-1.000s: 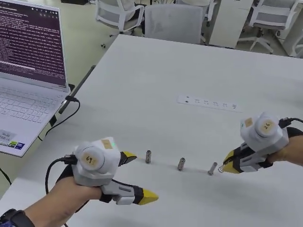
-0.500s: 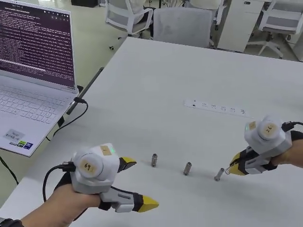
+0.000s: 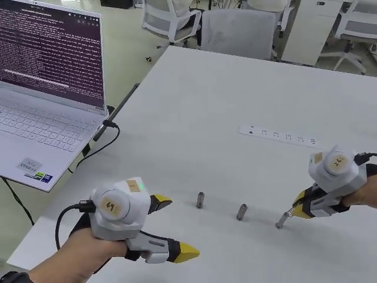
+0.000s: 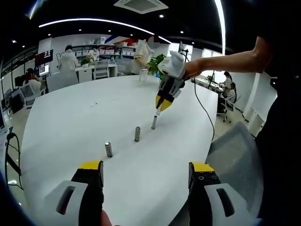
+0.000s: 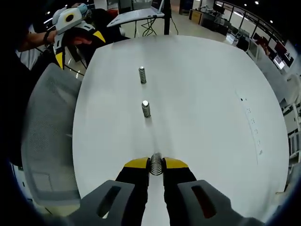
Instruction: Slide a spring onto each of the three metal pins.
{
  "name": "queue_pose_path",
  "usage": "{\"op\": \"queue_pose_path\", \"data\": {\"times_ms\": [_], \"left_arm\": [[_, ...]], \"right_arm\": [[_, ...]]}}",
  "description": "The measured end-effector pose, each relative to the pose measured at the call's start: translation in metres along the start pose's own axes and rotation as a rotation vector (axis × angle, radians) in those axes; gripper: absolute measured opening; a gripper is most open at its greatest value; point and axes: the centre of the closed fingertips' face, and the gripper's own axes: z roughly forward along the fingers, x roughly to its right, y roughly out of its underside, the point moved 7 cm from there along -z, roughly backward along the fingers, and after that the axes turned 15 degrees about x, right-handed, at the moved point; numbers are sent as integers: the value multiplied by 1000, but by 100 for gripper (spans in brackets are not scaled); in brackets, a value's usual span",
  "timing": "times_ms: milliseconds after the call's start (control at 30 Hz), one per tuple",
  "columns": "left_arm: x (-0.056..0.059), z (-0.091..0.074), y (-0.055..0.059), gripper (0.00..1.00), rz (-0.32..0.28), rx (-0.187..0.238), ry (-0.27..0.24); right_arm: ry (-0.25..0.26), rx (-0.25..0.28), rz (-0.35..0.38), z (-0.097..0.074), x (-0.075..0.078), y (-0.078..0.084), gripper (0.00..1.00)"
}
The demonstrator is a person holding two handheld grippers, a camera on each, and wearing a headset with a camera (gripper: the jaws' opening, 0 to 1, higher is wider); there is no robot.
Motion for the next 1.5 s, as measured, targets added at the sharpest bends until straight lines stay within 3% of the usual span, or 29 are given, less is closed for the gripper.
{"op": "queue_pose_path", "data": {"times_ms": [633,1500], "left_arm": [[-3,-6,3,68,-17,-2,-20],[-7,-12,3,68,-18,-6,-36]], "right_arm": [[-17,-40,-28,11,2,3,8],[-60,-119,-77,45,0,17,9]]}}
